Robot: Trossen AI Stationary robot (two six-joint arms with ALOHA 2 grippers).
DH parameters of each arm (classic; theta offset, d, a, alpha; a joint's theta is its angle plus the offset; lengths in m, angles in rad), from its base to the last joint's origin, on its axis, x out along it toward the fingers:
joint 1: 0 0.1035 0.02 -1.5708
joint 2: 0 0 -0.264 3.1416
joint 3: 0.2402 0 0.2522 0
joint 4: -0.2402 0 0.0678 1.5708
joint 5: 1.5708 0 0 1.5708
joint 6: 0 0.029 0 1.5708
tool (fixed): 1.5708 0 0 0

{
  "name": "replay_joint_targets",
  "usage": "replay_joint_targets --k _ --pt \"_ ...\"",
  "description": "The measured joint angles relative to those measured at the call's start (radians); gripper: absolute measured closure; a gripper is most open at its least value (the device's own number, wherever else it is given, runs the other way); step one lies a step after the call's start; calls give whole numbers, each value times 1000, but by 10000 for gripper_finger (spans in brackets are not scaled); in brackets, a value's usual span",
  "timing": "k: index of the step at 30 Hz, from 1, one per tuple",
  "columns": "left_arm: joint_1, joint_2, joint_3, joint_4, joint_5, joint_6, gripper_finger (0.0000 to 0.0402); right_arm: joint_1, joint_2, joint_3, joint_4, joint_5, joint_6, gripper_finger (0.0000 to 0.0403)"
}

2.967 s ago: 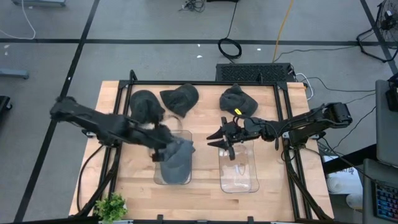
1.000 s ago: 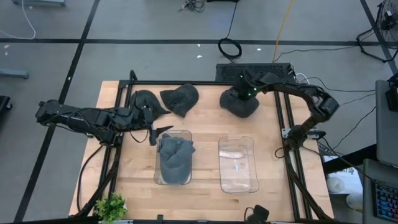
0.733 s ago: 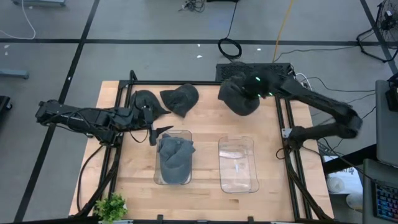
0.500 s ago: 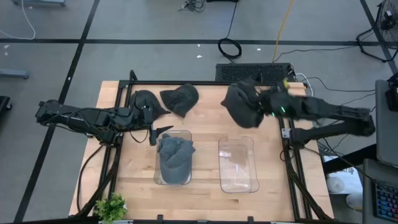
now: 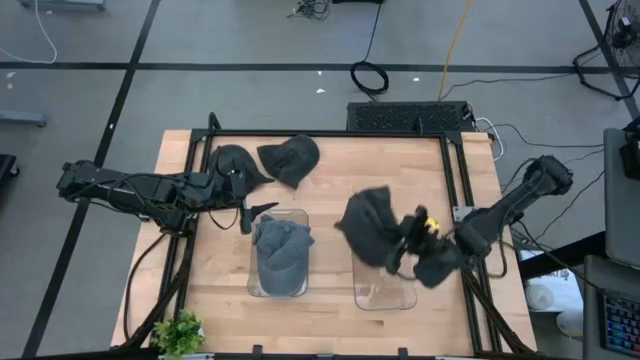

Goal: Pick & Place hat
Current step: Put the right black cap into the right transparent bin

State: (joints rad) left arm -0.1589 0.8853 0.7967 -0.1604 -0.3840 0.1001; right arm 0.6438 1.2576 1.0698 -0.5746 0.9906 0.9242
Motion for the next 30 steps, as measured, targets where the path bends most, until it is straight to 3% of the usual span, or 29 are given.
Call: replay_joint_targets --k 11,17,25,30 --pt "0 0 0 0 0 0 119 162 169 0 17 129 514 403" --pt "0 0 0 0 0 0 119 172 269 1 62 82 668 403" --pt "0 0 0 0 0 0 127 170 276 1 -120 80 771 403" --pt "0 0 0 0 0 0 119 170 283 1 -294 -7 922 403"
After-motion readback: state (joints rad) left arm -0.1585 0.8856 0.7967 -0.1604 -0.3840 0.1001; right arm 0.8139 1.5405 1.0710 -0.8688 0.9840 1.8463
